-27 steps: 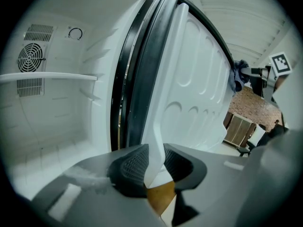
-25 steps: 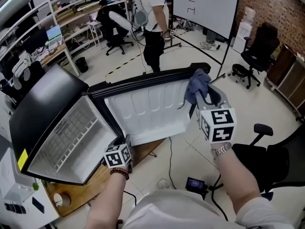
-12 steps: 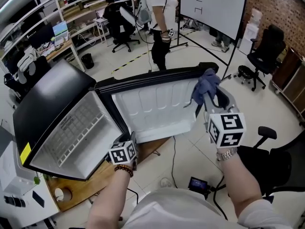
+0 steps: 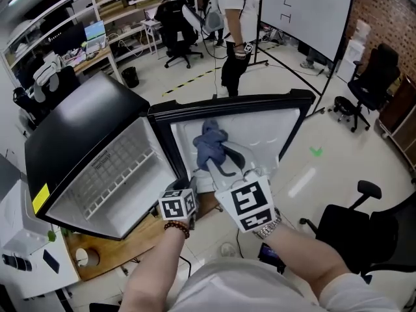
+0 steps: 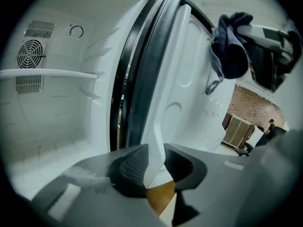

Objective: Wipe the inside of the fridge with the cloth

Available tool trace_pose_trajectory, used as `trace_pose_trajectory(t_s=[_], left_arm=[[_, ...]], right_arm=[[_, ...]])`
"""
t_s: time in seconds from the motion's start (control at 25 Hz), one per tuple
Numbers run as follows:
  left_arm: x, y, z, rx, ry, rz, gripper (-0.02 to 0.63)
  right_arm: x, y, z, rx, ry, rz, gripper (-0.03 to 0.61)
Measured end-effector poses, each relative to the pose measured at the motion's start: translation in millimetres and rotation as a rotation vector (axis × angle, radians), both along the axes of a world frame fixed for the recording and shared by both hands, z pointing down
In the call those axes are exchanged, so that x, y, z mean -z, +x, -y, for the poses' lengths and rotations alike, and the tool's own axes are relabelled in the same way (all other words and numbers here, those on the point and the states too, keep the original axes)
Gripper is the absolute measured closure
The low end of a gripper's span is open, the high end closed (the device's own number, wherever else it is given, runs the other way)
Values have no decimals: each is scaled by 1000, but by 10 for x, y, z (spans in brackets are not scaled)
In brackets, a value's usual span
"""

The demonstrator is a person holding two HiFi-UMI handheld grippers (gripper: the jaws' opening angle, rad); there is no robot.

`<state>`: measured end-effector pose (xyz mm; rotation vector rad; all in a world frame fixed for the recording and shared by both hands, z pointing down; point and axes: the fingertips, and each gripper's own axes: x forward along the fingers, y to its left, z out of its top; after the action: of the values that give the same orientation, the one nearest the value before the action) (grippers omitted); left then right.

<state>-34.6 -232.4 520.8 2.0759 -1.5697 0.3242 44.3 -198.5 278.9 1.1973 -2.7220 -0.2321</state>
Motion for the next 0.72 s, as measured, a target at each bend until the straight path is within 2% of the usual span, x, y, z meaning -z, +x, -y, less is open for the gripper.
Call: trace_pose_trajectory(t_s=[0.28,0.52,0.72], left_arm=[[-18,9,-3,-10,-4,-20,511],[-26,12,-15,-16,-3,-30,509],[-79,-45,-18,-5,-13,-26,508]], right_arm=[[-131,-658,-52,103,-10,-30,462],[-287,-917,14,113,-19,-67,462],[-322,-1021,46,102,16,-100,463]])
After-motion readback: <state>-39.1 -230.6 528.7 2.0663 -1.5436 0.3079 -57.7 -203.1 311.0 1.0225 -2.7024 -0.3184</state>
